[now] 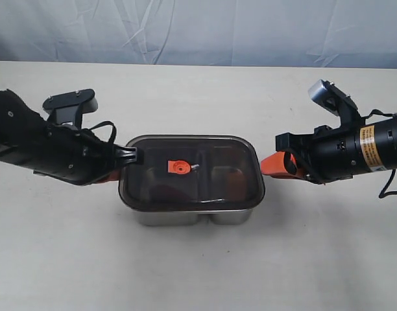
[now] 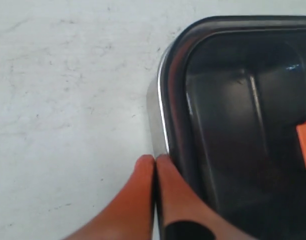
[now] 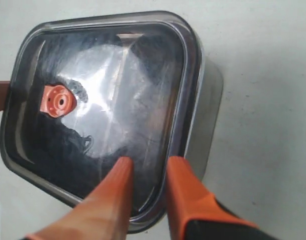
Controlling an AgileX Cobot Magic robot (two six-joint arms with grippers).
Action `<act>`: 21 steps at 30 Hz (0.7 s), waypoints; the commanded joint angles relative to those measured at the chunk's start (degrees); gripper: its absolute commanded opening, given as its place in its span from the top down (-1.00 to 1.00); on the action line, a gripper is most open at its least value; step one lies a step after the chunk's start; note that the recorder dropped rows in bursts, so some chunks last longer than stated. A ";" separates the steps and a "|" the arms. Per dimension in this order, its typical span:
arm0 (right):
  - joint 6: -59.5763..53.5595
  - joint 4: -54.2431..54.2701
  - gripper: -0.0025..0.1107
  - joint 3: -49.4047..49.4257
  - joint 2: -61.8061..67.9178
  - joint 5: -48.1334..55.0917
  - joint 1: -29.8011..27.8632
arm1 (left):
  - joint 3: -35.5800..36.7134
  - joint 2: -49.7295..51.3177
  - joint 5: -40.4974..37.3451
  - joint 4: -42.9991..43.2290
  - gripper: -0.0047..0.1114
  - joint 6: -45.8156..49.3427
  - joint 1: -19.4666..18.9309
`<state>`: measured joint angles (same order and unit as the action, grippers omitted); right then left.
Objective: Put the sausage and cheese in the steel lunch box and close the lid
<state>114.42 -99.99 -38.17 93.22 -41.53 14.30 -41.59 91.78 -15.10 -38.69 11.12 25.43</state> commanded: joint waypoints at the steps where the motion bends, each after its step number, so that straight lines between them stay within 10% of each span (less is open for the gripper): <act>1: -0.47 0.04 0.52 -0.21 -0.54 -0.06 -0.17 | -0.34 1.09 -2.46 2.30 0.92 0.16 0.43; 12: -0.82 0.04 0.52 -0.21 -0.54 -0.62 -0.17 | -0.34 0.98 -3.01 14.53 0.92 -3.76 0.43; 21: -3.76 0.04 0.59 -0.44 -1.15 -3.77 0.39 | -0.34 -2.45 -7.73 41.12 0.92 -27.01 -2.03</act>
<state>112.88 -99.99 -38.17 92.76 -42.87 14.30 -41.59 91.98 -20.95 -3.35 -10.40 24.01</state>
